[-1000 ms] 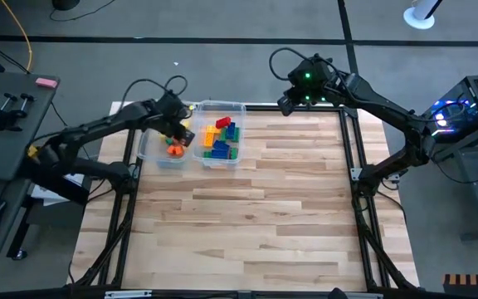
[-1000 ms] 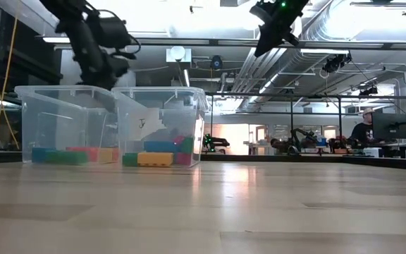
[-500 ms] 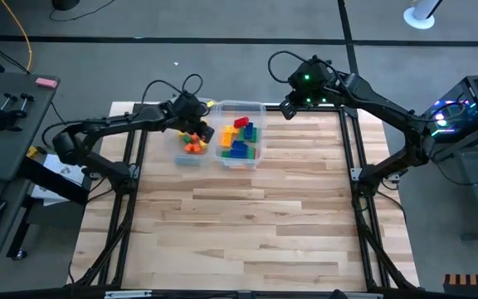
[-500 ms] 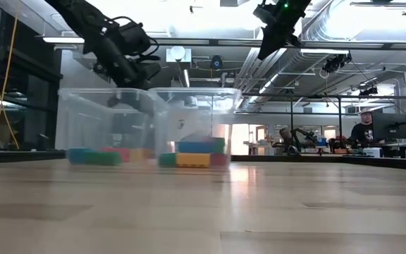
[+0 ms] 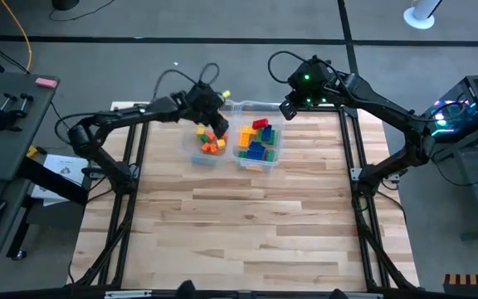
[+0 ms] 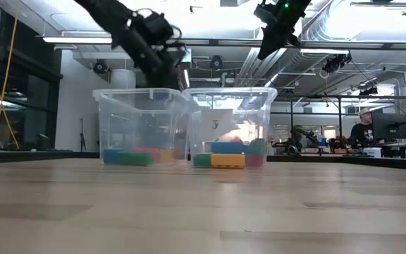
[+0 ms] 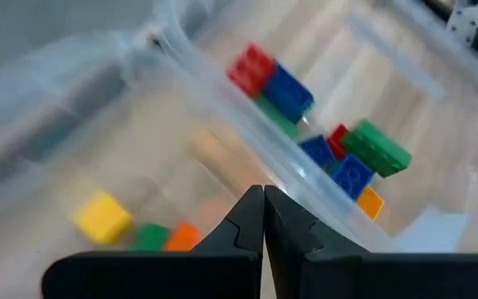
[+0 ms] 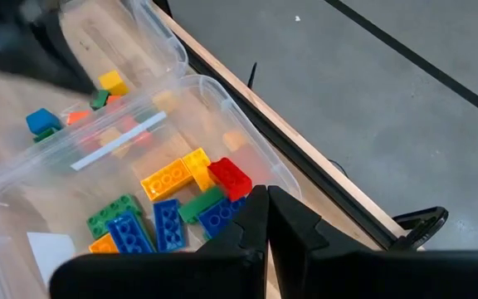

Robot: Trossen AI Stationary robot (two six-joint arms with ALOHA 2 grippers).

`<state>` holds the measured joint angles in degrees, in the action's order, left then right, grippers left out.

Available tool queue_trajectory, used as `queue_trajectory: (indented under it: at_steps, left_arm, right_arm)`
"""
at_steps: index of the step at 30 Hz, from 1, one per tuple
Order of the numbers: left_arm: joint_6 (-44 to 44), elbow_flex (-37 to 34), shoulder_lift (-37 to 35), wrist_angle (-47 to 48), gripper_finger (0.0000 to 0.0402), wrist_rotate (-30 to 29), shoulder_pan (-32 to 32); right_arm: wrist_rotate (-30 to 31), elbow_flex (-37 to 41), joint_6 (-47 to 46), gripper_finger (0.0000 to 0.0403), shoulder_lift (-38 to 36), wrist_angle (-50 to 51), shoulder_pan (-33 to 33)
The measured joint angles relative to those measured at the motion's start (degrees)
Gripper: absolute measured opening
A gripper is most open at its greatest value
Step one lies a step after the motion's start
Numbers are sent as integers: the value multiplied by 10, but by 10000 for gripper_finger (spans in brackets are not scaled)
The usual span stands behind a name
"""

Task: Sort blocks by size
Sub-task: Return to Home Position

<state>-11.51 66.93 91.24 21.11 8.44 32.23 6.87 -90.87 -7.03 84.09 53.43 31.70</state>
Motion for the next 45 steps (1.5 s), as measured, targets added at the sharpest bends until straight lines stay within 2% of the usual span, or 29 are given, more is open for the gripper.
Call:
queue_trajectory:
  at_steps: [4,7,9,12,15,17,19,24,29,35,38,40,45]
  left_arm:
    - [68,27,-62,39,0,14,29]
    - [90,-14,-142,-19,0,81,33]
    - [58,-87,-204,-127,0,120,17]
    - [-55,-235,-283,-402,0,132,-25]
    - [-155,-374,-322,-671,0,77,-71]
    - [-185,-439,-343,-771,0,31,-95]
    - [-204,-492,-375,-817,0,-5,-119]
    - [-207,-590,-457,-808,0,-79,-180]
    - [-196,-660,-537,-806,0,-117,-209]
    - [-168,-660,-603,-662,0,-106,-212]
    - [-159,-660,-622,-633,0,-94,-211]
    - [-144,-660,-628,-635,0,-81,-211]
    - [-120,-660,-635,-635,0,-72,-212]
  right_arm:
    - [0,0,7,0,0,-1,0]
    - [0,0,10,0,0,-2,0]
    - [0,0,10,0,0,-7,0]
    - [0,0,4,0,0,-10,0]
    - [0,0,-11,0,0,-13,1]
    - [0,0,-23,0,0,-14,1]
    - [0,0,-33,0,0,-14,1]
    - [-5,0,-65,0,-1,-14,1]
    - [-65,0,-104,0,-16,-23,-8]
    - [-84,0,-153,0,-74,-20,-68]
    - [-56,11,-194,0,-104,0,-127]
    - [-33,45,-232,0,-130,13,-172]
    - [63,213,-386,0,-224,-29,-289]
